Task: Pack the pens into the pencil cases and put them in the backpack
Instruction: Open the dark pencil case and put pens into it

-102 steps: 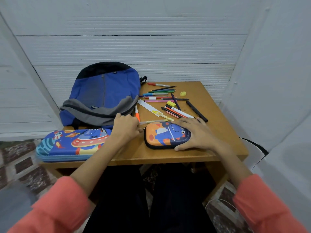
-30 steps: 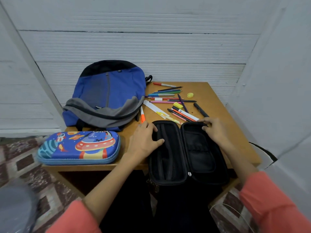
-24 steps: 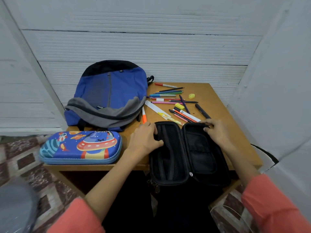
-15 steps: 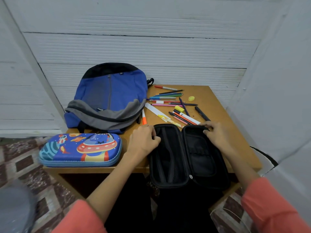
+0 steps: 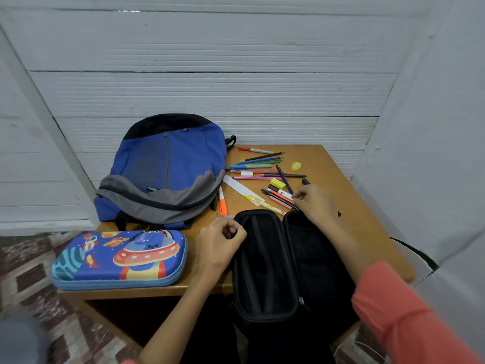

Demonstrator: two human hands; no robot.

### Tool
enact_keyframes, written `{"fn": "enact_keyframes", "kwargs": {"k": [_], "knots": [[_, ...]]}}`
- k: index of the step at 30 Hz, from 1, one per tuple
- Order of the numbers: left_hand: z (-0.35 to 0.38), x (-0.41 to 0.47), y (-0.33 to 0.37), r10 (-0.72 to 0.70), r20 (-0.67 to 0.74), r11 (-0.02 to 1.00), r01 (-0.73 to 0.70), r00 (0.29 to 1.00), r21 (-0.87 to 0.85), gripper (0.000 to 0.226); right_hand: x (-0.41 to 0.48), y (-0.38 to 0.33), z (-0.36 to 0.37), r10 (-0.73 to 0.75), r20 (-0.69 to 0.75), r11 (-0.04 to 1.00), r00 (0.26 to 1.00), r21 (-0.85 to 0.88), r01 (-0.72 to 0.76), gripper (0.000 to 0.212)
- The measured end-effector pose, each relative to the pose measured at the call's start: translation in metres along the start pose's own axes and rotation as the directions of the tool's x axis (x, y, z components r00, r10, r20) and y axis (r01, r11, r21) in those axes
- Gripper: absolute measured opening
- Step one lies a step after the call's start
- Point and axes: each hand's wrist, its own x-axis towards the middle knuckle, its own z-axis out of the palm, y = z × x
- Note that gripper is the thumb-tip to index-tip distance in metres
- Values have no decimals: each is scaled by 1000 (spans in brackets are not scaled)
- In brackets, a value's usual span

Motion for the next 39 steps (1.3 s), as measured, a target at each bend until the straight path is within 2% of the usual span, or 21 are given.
{"fn": "enact_keyframes", "kwargs": {"k": [7,13,20,22,24,26,28,30,31,34,39], "knots": [[1,6,2,-55,-16,998,54,998,-44,12,15,-12,12,5,45,997,999,-83,-1,7],[1,7,-2,-38,6,997,38,999,-66,11,21,-11,21,-4,-74,988,997,-153,-8,13],[3,8,-7,-16,2,995,16,1000,-94,9,30,-7,16,-74,67,960,995,-266,89,13],[3,8,-6,-22,-5,994,21,1000,-106,9,30,-10,12,-106,62,944,992,-308,120,16],[2,8,-6,-28,-6,993,27,1000,-115,9,26,-17,4,-113,-38,976,993,-190,104,16],[2,7,-5,-28,-2,993,27,1000,-117,9,18,-31,-6,-61,-170,989,984,124,83,18],[3,8,-6,-25,-8,992,24,1000,-121,9,7,-51,-20,15,-221,890,975,447,87,27],[4,8,-8,-30,-9,991,28,1000,-128,9,-8,-69,-32,20,-41,728,999,685,13,43],[4,8,-8,-32,-7,991,31,999,-129,9,-17,-74,-34,-28,84,686,996,726,-42,54],[4,8,-9,-27,1,992,27,1000,-124,9,-42,-83,-31,-166,344,743,924,660,-112,77],[4,9,-12,-23,6,993,23,1000,-116,6,-63,-86,-16,-235,527,843,816,528,-98,75]]}}
